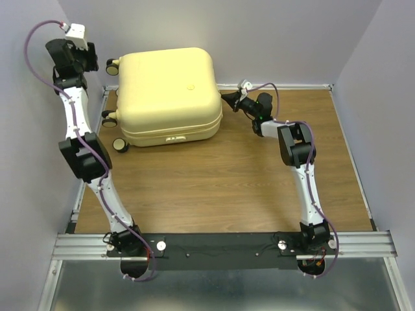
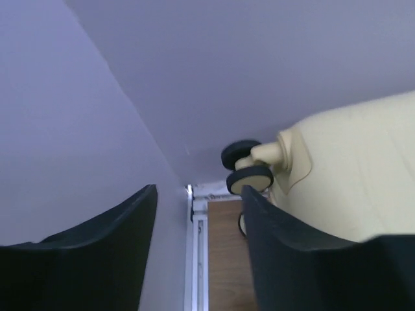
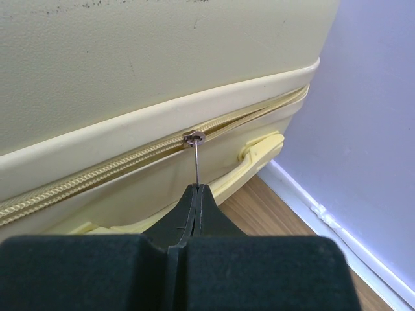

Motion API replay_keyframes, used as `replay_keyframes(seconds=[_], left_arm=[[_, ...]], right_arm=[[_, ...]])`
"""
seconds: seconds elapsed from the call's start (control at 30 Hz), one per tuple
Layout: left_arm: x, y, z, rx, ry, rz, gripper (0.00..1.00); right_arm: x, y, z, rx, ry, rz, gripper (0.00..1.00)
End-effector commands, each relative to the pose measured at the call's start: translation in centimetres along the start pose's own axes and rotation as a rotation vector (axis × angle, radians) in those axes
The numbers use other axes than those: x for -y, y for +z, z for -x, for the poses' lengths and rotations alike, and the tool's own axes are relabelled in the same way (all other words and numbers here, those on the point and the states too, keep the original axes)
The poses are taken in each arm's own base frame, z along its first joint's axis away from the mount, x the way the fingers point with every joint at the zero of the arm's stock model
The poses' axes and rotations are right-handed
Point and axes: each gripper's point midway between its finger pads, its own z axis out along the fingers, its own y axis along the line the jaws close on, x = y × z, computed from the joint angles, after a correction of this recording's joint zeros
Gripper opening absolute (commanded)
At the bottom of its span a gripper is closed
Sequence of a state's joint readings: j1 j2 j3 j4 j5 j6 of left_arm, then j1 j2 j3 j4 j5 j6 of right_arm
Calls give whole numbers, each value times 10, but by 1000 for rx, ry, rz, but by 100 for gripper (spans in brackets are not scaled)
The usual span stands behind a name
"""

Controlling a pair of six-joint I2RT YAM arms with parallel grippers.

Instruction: Pack the luggage

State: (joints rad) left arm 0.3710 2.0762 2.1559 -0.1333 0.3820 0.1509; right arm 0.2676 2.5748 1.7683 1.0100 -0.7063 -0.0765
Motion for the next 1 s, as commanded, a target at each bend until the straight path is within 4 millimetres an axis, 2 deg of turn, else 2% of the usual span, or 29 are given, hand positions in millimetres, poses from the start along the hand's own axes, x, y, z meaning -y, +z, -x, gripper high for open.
replay_keyframes(seconds=[0.0,0.1,0.13,0.2,0.23,0.3,0.33,0.4,0.43,0.47,0.5,0.53,0.57,0.6,0.63,0.67,0.7,0.73,0.77,0.8,0.83,0.87,0.9,0.93,0.97], left_arm=[[19,25,-82,-232,-105,-9,57],[45,34,-115,-286,-92,-63,60],[60,41,-128,-307,-78,-90,62],[69,45,-143,-343,-62,-94,62],[74,48,-158,-368,-59,-101,63],[95,53,-164,-369,-47,-166,63],[106,56,-175,-376,-23,-219,64],[144,57,-175,-358,8,-365,64],[159,56,-182,-346,80,-451,64],[176,50,-185,-363,98,-517,64],[210,47,-185,-359,126,-605,63],[227,42,-188,-357,168,-672,62],[247,29,-197,-384,226,-760,61],[264,22,-200,-389,242,-813,59],[289,14,-197,-381,262,-878,58],[301,2,-207,-398,275,-936,54],[306,-3,-207,-387,268,-970,50],[334,-12,-201,-369,281,-1037,48],[341,-21,-201,-373,279,-1079,42],[351,-26,-197,-342,304,-1127,40],[357,-30,-194,-325,330,-1155,39],[369,-42,-193,-332,340,-1207,35],[376,-50,-190,-316,350,-1245,34],[380,-54,-186,-262,420,-1291,32],[388,-70,-189,-282,421,-1343,31]], right_arm=[[19,-10,25,26,-71,-23,1],[13,-10,31,29,-82,4,1],[9,-9,31,27,-82,15,0],[4,-10,35,26,-80,29,1],[-1,-10,35,26,-77,46,1],[-10,-12,33,16,-65,63,0],[-15,-12,37,19,-65,78,1],[-25,-16,33,4,-51,94,0],[-29,-18,40,9,-65,109,1],[-32,-20,41,6,-63,115,0],[-38,-26,34,-16,-44,116,1],[-39,-30,38,-20,-47,111,1],[-39,-33,55,-7,-67,112,1],[-43,-39,57,-14,-71,118,0],[-52,-49,51,-37,-65,129,1],[-54,-54,66,-28,-78,131,0],[-58,-59,70,-31,-76,136,0],[-69,-71,59,-65,-57,145,0],[-73,-76,62,-78,-53,147,1],[-75,-80,78,-68,-72,146,1],[-78,-86,81,-78,-74,147,1],[-88,-97,70,-121,-37,149,1],[-91,-102,88,-111,-47,150,1],[-95,-107,90,-123,-45,156,0],[-109,-119,79,-167,2,177,1]])
